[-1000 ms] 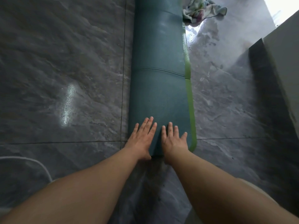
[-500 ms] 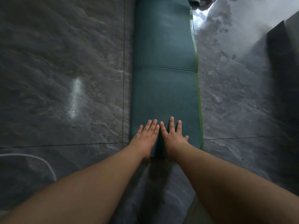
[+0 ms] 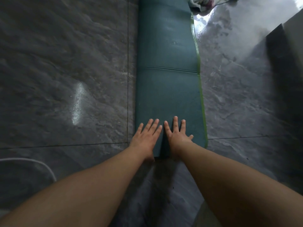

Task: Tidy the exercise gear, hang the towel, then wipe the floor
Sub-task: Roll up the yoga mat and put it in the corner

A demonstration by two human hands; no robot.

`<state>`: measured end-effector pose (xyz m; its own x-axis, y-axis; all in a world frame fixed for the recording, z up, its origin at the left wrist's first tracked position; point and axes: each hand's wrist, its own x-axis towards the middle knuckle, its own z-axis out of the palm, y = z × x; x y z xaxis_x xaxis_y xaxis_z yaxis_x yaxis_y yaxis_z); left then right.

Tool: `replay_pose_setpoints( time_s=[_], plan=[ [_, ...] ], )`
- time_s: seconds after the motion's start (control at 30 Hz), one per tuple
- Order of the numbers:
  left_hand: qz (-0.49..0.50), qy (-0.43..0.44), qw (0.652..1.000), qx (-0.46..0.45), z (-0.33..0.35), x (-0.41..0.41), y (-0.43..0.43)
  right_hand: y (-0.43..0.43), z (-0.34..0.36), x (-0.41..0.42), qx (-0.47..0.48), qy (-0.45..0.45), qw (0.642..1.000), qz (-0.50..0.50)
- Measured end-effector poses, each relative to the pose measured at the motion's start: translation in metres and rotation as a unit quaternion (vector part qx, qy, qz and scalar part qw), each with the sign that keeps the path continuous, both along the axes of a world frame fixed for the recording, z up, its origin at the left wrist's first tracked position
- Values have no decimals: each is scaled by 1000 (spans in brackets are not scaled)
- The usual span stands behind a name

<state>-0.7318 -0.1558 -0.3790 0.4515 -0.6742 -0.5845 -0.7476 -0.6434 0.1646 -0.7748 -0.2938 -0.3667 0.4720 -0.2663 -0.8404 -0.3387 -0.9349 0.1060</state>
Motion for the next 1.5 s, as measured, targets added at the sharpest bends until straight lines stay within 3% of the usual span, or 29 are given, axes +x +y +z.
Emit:
replay_pose_setpoints(
  time_s=[0.2, 0.37, 0.53, 0.97, 1.33, 1.5],
  plan=[
    [23, 14, 999, 22, 3, -3, 23, 5, 7, -5, -2, -16, 1000, 11],
    [51, 26, 998, 5, 3, -6, 21, 27, 2, -20, -23, -56, 995, 84],
    [38, 25, 999, 11, -1, -14, 19, 26, 4, -25, -28, 8, 996, 81],
    [2, 35, 999, -1, -16, -2, 27, 24, 7, -14, -31, 75, 995, 59],
    [-48, 13, 999, -13, -7, 0, 37, 32, 29, -10, -41, 54, 995, 74],
    [-52, -33, 994, -86, 12, -10, 38, 31, 39, -7, -36, 41, 995, 83]
  ],
)
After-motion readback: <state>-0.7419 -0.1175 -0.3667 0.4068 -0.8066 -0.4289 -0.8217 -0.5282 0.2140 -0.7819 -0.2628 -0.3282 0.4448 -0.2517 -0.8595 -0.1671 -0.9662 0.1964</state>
